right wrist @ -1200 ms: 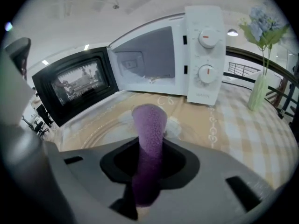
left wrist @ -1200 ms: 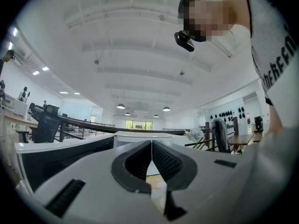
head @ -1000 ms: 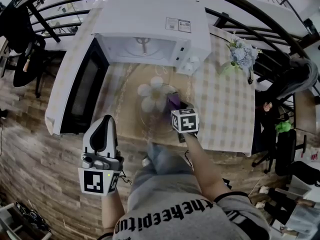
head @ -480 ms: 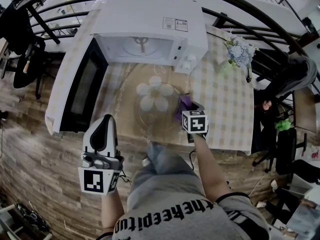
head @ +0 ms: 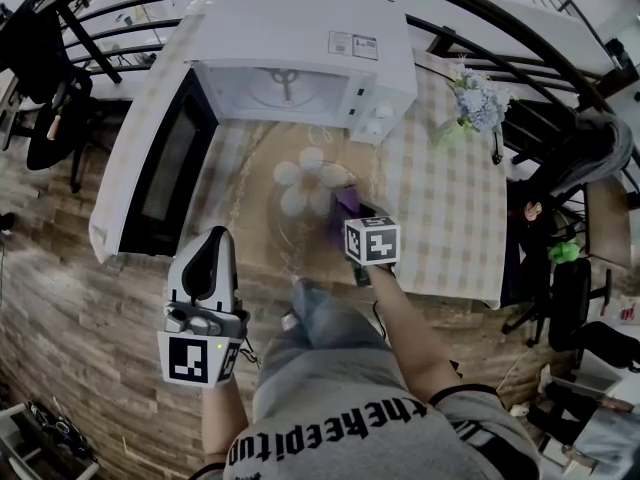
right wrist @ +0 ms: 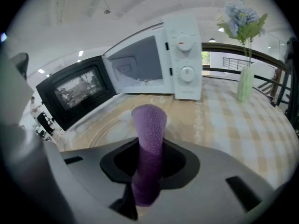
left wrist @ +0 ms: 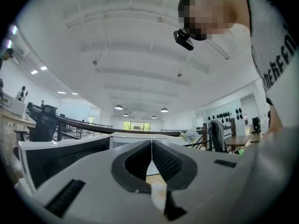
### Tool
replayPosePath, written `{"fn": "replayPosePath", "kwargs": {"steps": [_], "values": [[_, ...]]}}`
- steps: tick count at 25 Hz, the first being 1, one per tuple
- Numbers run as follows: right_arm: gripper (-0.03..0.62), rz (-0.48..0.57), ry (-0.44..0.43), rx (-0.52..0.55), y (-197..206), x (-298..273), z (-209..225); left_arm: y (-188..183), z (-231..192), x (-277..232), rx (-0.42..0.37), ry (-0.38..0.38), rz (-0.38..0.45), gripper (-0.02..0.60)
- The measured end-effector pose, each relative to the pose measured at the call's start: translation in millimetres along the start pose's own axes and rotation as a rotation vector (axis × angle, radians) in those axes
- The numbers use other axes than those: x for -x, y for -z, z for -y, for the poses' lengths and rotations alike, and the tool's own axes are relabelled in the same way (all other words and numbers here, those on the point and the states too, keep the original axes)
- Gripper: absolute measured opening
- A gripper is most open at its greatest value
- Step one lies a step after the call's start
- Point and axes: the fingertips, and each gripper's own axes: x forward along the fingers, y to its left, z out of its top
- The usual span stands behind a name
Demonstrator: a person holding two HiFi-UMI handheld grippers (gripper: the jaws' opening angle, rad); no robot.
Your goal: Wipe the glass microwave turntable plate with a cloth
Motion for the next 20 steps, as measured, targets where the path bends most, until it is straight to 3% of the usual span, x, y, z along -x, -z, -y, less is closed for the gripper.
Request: {"fn": "replayPosePath", "kwargs": {"steps": [8,15,20], "values": [[0.107,-0.033,-0.236,0.092,-2.5,-27.4,-131.8,0.5,-13.6,19.4,-0.005,-0.056,-0.015,0.011],[0.107,-0.031,-0.215,0.227,4.5,-39.4,-153.3,3.2,-24.0,31.8,-0.006,-0.098,-0.026,0.011],[0.107,-0.033,-0.201,0.223,8.8,-33.7,-141.7,1.7,-21.4,33.4,-0.006,-0.091,-0.021,0.011]]}}
